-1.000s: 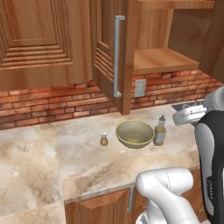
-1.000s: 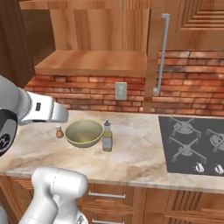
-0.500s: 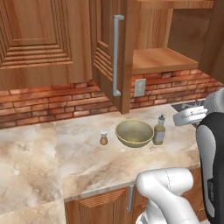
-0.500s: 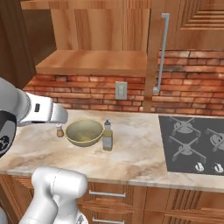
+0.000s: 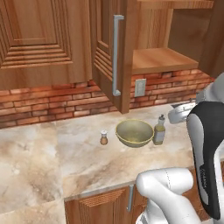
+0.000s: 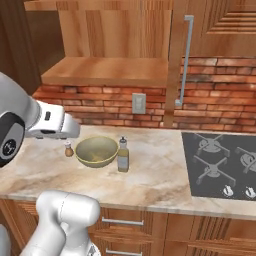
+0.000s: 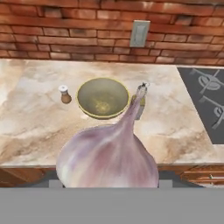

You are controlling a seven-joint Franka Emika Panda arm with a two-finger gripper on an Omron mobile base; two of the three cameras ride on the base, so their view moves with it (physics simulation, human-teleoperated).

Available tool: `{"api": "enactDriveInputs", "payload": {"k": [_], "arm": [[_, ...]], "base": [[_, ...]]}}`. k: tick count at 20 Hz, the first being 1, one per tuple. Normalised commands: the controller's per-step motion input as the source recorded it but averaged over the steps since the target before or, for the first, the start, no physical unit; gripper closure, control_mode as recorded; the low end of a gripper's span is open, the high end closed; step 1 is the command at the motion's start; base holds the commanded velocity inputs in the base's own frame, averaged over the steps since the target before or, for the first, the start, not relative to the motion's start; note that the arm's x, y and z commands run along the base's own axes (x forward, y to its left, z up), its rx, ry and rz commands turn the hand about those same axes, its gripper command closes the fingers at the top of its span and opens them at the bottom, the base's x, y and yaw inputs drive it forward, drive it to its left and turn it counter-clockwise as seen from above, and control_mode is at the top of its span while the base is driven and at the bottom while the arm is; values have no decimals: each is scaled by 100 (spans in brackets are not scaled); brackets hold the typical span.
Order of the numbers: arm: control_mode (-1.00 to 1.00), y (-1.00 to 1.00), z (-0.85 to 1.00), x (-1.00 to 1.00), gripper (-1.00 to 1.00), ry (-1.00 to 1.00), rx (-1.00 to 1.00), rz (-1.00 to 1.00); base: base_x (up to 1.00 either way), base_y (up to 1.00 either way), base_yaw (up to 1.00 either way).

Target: Retrieve the bottle and the shaker from the cabinet and place them next to the mixing bowl on the counter. Then add garlic from the fridge to the mixing bowl.

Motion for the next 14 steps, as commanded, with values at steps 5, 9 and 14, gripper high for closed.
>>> {"api": "enactDriveInputs", "payload": {"k": [5,9,14], "arm": [[-100,13,-8,36,100,33,-4,-3],[-100,1,-86,18,100,1,0,0],[-100,2,-90,37,100,-1,0,-2]], "base": [[0,0,0],[0,0,0],[0,0,0]]}}
